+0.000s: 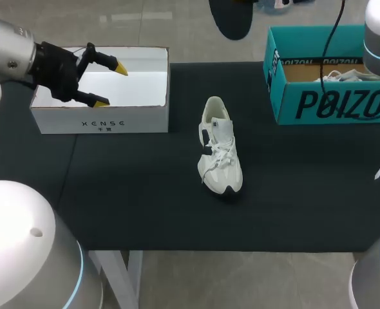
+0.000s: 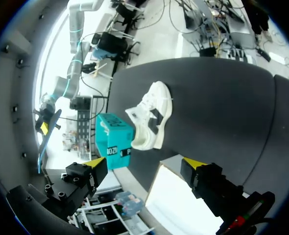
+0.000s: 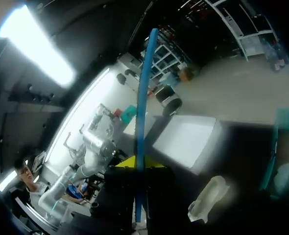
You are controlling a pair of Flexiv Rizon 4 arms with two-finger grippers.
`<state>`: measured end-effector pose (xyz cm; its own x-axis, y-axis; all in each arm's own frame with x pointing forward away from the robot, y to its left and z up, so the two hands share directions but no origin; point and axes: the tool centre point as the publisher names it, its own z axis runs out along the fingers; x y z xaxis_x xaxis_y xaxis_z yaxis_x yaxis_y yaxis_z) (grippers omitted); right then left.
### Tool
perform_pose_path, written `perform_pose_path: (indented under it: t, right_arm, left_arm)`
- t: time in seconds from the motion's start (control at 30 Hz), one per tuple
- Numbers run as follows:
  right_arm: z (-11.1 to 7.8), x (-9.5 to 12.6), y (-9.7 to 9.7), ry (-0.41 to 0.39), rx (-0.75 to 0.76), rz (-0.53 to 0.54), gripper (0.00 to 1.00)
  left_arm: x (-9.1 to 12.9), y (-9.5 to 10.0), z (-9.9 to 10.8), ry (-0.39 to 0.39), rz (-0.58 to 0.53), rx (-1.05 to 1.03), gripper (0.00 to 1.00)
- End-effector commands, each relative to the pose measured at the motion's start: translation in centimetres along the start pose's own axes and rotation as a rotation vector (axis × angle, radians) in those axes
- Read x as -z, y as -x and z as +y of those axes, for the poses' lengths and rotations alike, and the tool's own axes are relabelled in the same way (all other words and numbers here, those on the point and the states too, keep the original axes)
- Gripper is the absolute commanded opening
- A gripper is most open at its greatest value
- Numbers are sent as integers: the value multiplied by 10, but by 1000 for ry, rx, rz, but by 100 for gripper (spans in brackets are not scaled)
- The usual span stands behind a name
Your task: Take the shoe out of the shoebox, open the shoe tongue, remove and reinsert the insole, then place the shoe into the shoebox
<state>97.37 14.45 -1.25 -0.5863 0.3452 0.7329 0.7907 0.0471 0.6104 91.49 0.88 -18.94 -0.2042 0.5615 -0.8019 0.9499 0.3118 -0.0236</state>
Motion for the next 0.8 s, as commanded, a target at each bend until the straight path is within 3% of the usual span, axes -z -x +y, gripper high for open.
perform_pose_path:
  t: [0.03, 0.13, 0.23, 0.3, 0.37, 0.8]
  right_arm:
    - [1, -1, 0, -4, -1, -2, 0]
    - [-4, 1, 6, 68, 19, 47, 0]
    - [-9, -1, 14, 89, 67, 41, 0]
    - [-12, -1, 16, 76, 135, -31, 0]
    - [-14, 1, 13, -23, 284, -201, 0]
    - [-14, 1, 13, -23, 284, -201, 0]
  left_arm:
    - [0, 0, 0, 0, 3, -1, 100]
    - [0, 0, 0, 0, 3, -1, 100]
    - [0, 0, 0, 0, 3, -1, 100]
    - [0, 0, 0, 0, 3, -1, 100]
    - [0, 0, 0, 0, 3, -1, 100]
    - [0, 0, 0, 0, 3, -1, 100]
